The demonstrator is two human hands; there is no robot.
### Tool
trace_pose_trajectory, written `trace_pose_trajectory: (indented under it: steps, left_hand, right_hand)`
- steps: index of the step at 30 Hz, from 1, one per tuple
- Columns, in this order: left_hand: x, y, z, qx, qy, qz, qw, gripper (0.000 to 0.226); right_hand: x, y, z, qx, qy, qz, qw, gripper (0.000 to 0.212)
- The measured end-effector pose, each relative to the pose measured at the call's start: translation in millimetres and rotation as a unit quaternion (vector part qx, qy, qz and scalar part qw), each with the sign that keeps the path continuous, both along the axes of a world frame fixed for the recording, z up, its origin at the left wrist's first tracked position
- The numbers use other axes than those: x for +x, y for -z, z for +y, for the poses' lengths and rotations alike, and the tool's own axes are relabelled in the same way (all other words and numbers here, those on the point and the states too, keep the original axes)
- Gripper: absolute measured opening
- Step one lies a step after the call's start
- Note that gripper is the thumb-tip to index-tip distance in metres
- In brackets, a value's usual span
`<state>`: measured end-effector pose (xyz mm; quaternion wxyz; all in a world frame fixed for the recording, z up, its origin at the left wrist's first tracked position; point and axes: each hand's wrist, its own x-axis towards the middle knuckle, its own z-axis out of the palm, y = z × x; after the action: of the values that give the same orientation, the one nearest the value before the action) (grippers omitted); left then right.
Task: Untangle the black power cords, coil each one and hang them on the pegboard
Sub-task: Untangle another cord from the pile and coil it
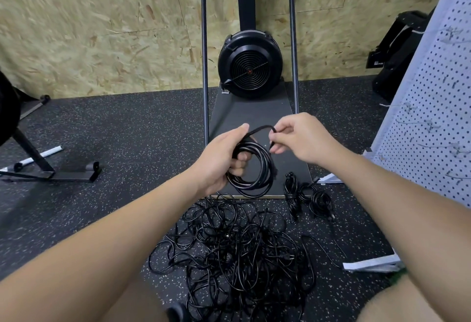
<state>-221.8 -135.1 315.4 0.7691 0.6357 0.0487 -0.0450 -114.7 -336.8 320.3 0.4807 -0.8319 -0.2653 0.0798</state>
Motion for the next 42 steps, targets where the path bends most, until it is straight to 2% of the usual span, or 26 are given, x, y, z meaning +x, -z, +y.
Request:
trace_pose_trajectory:
  steps: [4, 8, 16, 19, 21, 25, 27, 29, 31, 33, 36, 38, 42]
  left_hand:
    - [0.6, -3.9, -4.5, 0.021, -0.005, -0.025, 0.999, 0.036]
    - [-0.1, -2.5, -5.0, 0.044, -0.004, -0.039, 0.998, 0.035]
    - [-3.5, -4.8, -2.6, 0.06, -0.055, -0.036, 0.996, 0.039]
    - [-3.6, -6.8, -1.6, 0.067, -0.07, -0.03, 0.995, 0.042]
    - [-2.9, -6.0, 0.2, 0.059, -0.073, -0.027, 0.995, 0.043]
    - [1.1, -2.5, -0.2, 0.067, -0.055, -0.024, 0.996, 0.043]
    - [3.5, -2.6, -0.3, 0.06, -0.045, -0.025, 0.997, 0.041]
    - [5.3, -4.1, 1.9, 0.047, -0.05, -0.023, 0.997, 0.037]
    - [7.8, -3.7, 5.4, 0.039, -0.053, -0.024, 0.998, 0.035]
    - [9.5, -1.6, 7.5, 0.036, -0.051, -0.031, 0.998, 0.037]
    - [10.5, 2.9, 3.3, 0.064, -0.083, -0.054, 0.993, 0.035]
    - [11.9, 6.1, 0.6, 0.094, -0.112, -0.076, 0.986, 0.037]
    - [16.2, 9.9, 1.3, 0.115, -0.146, -0.099, 0.978, 0.04]
  right_hand:
    - [-2.7, -0.5, 10.2, 0.106, 0.039, 0.06, 0.992, 0.015]
    - [-10.4, -0.4, 15.4, 0.103, 0.052, 0.102, 0.988, 0.02]
    - [-14.4, 6.4, 19.3, 0.157, -0.023, 0.305, 0.939, 0.03]
    - [-11.4, 7.3, 13.9, 0.109, -0.069, 0.304, 0.944, 0.024]
    - [-12.4, 8.6, 11.9, 0.08, -0.096, 0.293, 0.948, 0.032]
    - [-24.3, 12.3, 18.6, 0.111, -0.084, 0.31, 0.94, 0.041]
    - [-24.4, 15.6, 23.9, 0.115, -0.073, 0.319, 0.938, 0.053]
    - [-24.1, 16.6, 26.5, 0.094, -0.123, 0.343, 0.926, 0.074]
    - [-26.2, 12.9, 26.7, 0.09, -0.179, 0.372, 0.906, 0.084]
    - [-32.7, 7.6, 26.2, 0.091, -0.193, 0.365, 0.906, 0.076]
    - [-42.3, 7.9, 27.8, 0.046, -0.191, 0.294, 0.935, 0.051]
    - [-41.4, 14.1, 29.0, 0.04, -0.187, 0.297, 0.936, 0.035]
    - [-42.7, 10.0, 29.1, 0.049, -0.178, 0.334, 0.924, 0.04]
